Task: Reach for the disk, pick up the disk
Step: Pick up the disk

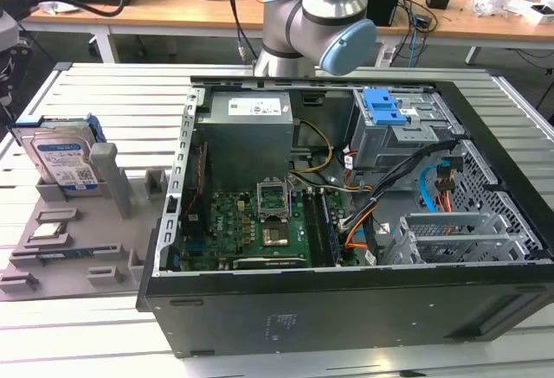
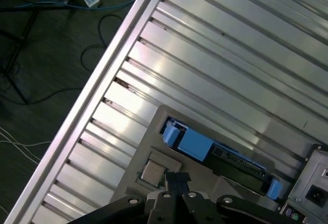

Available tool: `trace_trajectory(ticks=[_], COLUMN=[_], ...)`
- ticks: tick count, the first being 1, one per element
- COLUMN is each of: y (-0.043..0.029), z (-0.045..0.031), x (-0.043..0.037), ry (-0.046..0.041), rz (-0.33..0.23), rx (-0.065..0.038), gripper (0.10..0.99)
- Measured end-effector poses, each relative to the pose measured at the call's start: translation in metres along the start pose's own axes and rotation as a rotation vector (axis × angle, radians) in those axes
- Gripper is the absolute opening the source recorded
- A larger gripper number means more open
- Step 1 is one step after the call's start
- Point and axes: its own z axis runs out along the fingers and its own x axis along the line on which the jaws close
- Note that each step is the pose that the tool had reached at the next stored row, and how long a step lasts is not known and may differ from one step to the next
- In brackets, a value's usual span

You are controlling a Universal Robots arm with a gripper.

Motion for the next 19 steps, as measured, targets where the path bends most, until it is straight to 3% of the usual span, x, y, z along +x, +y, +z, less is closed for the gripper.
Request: trace_trajectory(ticks=[19], y=[0.0000], z=[0.0000], x=[0.0000], ry=[0.0072], rz=[-0.187], rx=[0.000], gripper=[0.106])
